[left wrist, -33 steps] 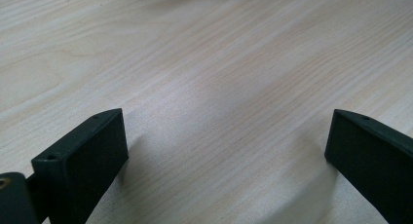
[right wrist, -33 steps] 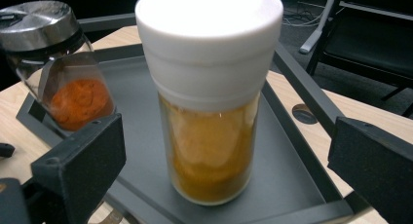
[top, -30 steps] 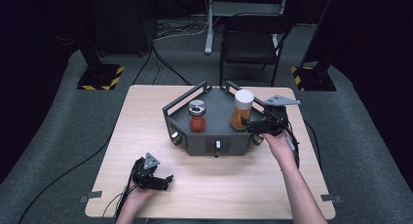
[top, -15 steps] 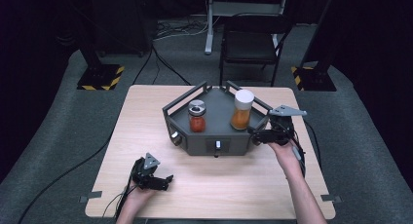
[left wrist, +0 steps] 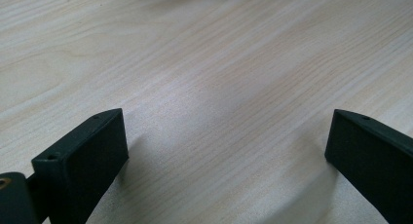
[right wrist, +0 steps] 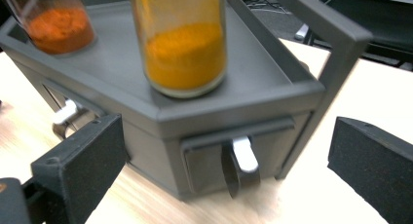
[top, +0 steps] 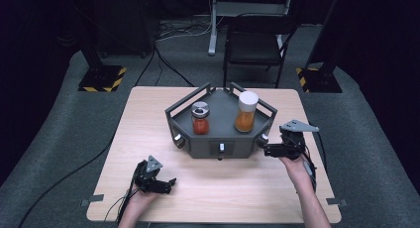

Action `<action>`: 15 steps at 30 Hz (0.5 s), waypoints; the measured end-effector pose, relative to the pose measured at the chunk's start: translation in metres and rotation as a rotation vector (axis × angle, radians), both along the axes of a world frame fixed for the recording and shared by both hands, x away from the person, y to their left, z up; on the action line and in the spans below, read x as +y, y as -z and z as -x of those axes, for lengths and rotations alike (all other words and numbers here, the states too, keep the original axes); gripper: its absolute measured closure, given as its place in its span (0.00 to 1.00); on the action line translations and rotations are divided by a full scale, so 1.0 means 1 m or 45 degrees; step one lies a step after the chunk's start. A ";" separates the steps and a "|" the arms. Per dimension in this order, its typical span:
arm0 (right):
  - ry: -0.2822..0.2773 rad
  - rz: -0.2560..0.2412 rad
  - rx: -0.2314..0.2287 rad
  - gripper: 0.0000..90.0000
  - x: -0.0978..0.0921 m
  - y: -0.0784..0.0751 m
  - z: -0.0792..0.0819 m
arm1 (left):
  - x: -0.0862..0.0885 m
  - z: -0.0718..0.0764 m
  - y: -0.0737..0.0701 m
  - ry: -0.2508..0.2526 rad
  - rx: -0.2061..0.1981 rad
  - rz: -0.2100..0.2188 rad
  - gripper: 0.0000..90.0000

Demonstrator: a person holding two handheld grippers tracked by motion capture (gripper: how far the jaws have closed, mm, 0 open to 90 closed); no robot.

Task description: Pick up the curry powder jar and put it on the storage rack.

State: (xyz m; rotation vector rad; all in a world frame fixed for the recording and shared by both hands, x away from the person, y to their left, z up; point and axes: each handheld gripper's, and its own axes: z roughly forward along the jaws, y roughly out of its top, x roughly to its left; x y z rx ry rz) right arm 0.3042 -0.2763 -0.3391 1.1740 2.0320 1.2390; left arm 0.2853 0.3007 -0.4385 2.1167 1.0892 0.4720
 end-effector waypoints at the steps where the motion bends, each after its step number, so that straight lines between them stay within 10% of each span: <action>1: 0.000 -0.005 0.002 0.00 -0.002 0.002 0.001 | 0.000 0.000 0.000 0.000 0.000 0.000 0.02; 15: 0.042 -0.016 0.047 0.00 -0.020 0.036 0.019 | 0.000 0.000 0.000 -0.001 0.000 0.000 0.02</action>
